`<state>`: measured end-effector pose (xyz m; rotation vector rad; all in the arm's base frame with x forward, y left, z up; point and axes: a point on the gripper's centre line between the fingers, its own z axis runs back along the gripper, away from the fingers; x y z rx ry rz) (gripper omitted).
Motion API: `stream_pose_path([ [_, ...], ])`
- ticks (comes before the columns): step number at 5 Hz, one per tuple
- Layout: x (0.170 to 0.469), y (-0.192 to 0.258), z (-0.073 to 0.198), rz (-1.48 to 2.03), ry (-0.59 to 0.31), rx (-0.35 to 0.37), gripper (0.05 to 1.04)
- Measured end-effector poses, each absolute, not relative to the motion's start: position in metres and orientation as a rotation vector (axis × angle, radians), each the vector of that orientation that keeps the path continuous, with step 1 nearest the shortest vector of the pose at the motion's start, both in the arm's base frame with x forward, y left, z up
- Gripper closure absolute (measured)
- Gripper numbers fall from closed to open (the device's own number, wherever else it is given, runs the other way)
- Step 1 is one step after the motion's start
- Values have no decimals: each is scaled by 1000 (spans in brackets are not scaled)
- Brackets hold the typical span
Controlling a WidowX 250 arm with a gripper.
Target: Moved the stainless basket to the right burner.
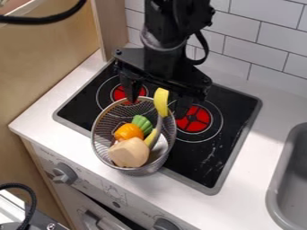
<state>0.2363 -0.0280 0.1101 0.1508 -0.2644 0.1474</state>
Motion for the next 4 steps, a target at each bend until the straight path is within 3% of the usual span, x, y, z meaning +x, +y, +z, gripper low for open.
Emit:
stream_pose_path([
  [4, 234, -32, 98, 158, -268, 170, 85],
])
